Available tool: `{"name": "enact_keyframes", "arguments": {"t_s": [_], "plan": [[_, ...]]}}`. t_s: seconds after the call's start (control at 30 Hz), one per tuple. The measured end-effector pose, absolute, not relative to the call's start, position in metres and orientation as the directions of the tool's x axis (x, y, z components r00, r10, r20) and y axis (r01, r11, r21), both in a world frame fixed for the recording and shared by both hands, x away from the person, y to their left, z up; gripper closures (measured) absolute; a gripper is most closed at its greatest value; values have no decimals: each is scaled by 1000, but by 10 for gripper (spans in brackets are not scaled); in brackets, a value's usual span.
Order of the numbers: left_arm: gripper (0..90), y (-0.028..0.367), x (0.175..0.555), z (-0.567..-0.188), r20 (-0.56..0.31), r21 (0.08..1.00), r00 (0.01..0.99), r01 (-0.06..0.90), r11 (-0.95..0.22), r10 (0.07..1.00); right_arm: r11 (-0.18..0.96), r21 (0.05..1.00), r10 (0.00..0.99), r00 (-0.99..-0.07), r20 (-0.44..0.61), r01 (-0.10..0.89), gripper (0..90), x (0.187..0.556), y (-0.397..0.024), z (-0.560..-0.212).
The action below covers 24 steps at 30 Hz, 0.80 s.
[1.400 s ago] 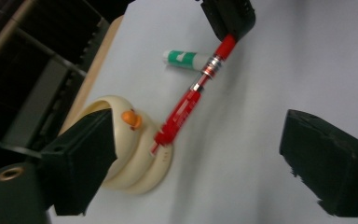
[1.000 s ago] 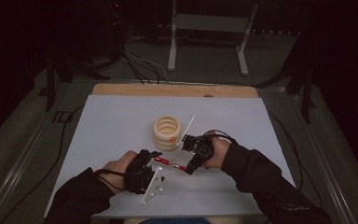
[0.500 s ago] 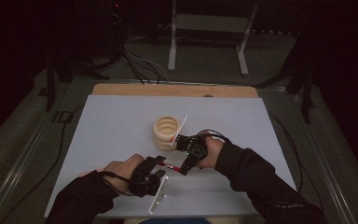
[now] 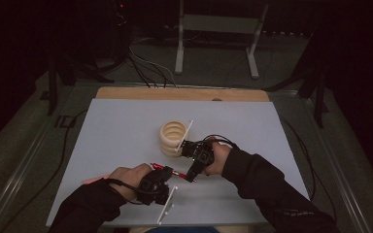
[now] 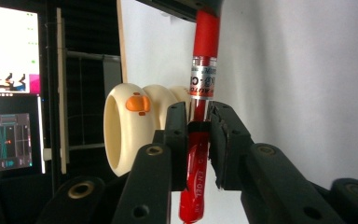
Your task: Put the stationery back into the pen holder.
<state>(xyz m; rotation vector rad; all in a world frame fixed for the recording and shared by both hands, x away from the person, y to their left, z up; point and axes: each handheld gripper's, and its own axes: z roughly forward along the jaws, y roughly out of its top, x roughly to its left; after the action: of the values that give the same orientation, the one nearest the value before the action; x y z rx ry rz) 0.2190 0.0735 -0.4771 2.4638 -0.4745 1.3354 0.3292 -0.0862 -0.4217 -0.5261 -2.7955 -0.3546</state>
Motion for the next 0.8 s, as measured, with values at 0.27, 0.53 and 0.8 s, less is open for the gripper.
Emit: {"name": "enact_keyframes", "arguments": {"t_s": [0.27, 0.53, 0.8], "plan": [[808, 74, 219, -477, 852, 79, 498, -427, -901, -161, 901, 194, 322, -898, 300, 387, 802, 329, -86, -420], [809, 82, 223, -470, 847, 116, 518, -395, -911, -116, 882, 247, 355, -911, 211, 401, 451, 324, -88, -414], [809, 92, 228, -463, 818, 233, 575, -361, -903, -19, 810, 391, 426, -897, 117, 436, 271, 323, -108, -393]]}}
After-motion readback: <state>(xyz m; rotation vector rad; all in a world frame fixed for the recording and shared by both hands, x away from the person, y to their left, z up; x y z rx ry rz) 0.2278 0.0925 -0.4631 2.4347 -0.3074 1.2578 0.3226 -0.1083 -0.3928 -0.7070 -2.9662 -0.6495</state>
